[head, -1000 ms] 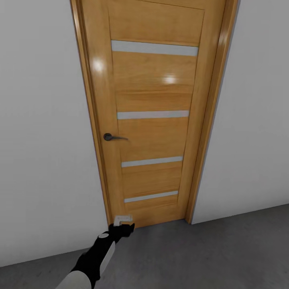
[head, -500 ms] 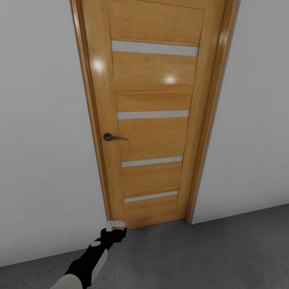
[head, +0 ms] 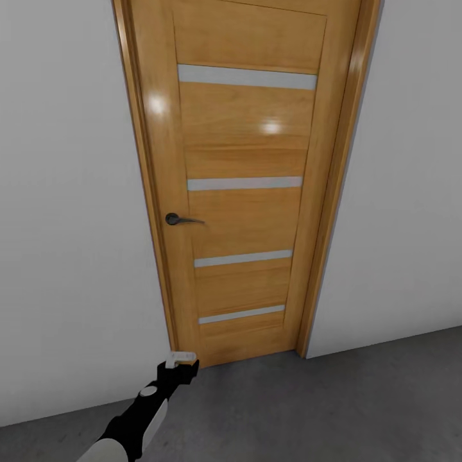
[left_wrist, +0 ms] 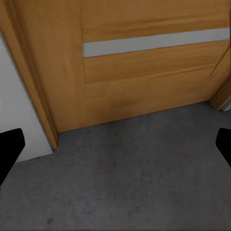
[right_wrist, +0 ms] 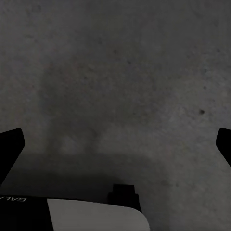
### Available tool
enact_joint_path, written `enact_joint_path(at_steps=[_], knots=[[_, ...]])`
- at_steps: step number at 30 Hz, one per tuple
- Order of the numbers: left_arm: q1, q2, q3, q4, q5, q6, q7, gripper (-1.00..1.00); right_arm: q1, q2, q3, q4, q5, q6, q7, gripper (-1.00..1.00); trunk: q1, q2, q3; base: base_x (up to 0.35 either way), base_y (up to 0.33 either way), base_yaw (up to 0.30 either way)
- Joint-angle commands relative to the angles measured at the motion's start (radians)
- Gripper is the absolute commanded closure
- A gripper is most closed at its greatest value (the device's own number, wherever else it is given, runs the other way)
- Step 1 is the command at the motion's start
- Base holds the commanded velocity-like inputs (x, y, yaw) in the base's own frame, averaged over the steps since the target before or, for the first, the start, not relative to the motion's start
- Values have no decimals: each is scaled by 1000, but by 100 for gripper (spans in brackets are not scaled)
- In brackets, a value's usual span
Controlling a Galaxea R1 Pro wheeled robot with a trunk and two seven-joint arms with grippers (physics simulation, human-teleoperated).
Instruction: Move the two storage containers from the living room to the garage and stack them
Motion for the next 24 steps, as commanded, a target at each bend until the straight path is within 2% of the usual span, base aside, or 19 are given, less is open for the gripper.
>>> enact_joint_path(at_steps=[1,24], knots=[[-1,0,0,1,0,-10,-1,-100,0,0,0,0,0,-1,3,-100,0,-1,-1,0,0,0],[-1,1,4,24,1,-64,-2,-100,0,-2,-1,0,0,-1,4,-100,0,-1,-1,0,0,0]])
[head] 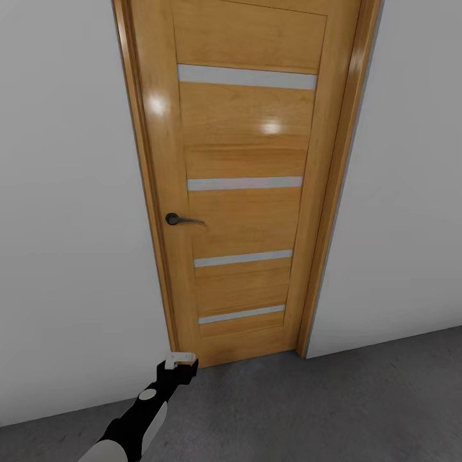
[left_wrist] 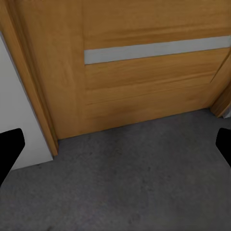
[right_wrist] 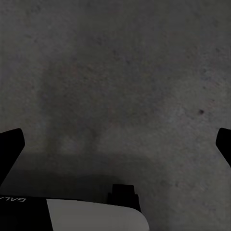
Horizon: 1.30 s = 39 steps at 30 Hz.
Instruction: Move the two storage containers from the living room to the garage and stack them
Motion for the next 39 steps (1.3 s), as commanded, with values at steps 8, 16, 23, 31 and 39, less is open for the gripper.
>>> enact_joint_path(at_steps=[8,16,23,31,39], knots=[[-1,3,-1,1,0,-5,-2,-100,0,0,0,0,0,-1,4,-100,-15,27,12,0,0,0],[-1,5,-2,1,0,-5,-1,-100,0,0,1,0,0,-1,3,-100,-46,83,37,0,0,0],[-1,5,-5,0,0,-5,-1,-100,0,0,1,0,0,-1,4,-100,-73,132,59,0,0,0],[-1,4,-8,-39,0,-1,-2,-100,0,0,1,0,1,-1,3,-100,-104,188,84,0,0,0],[-1,5,-10,-156,-1,43,-2,-100,0,1,1,0,1,-1,4,-100,-134,244,109,0,0,0]])
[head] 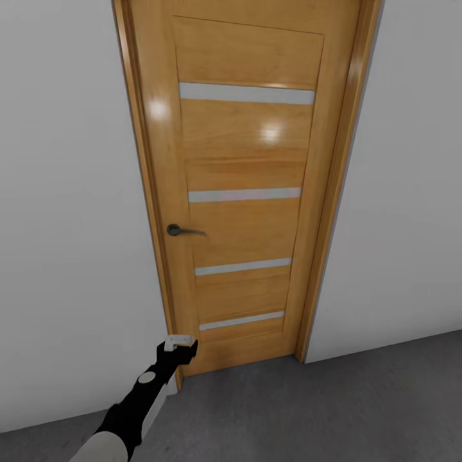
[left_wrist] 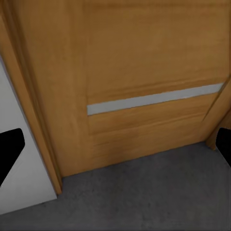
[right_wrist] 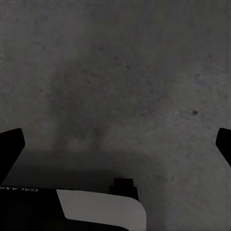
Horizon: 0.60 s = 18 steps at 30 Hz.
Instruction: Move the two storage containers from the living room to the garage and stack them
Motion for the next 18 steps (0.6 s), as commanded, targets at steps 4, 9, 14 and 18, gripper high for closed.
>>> enact_joint_path(at_steps=[4,9,14,18], knots=[[-1,0,0,-14,0,11,-3,-100,0,0,0,1,1,-1,4,-100,-15,28,12,0,0,0],[-1,0,0,-18,0,14,-3,-100,0,0,0,1,0,-1,4,-100,-35,63,27,0,0,0],[-1,0,0,-18,0,14,-3,-100,0,0,0,1,1,-1,4,-100,-50,91,40,0,0,0],[-1,0,0,-18,0,10,-3,-100,0,0,0,1,1,-1,3,-100,-50,91,40,0,0,0]])
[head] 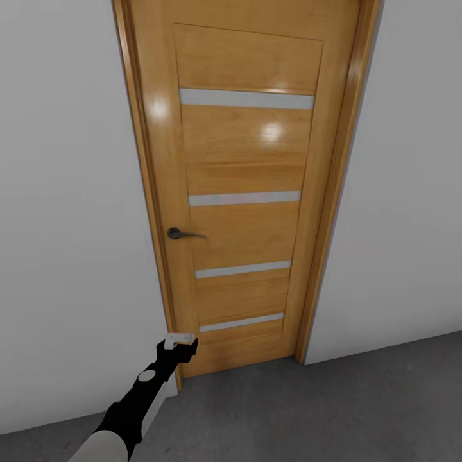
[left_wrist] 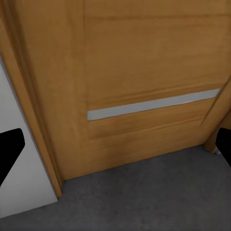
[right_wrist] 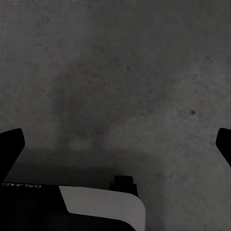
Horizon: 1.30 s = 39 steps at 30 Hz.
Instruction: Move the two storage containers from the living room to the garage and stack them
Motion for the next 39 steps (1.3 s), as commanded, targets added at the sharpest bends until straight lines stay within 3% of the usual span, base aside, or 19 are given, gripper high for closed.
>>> enact_joint_path(at_steps=[1,9,39], knots=[[0,0,1,3,0,-5,-2,-100,0,0,0,0,1,-1,3,-100,0,-1,-1,0,0,0],[0,7,3,11,0,-14,-2,-100,0,0,0,0,0,-1,3,-100,0,-1,-1,26,0,0],[-1,10,3,14,2,-33,-2,-100,0,0,0,0,-1,-1,3,-100,0,-1,-1,184,0,0]])
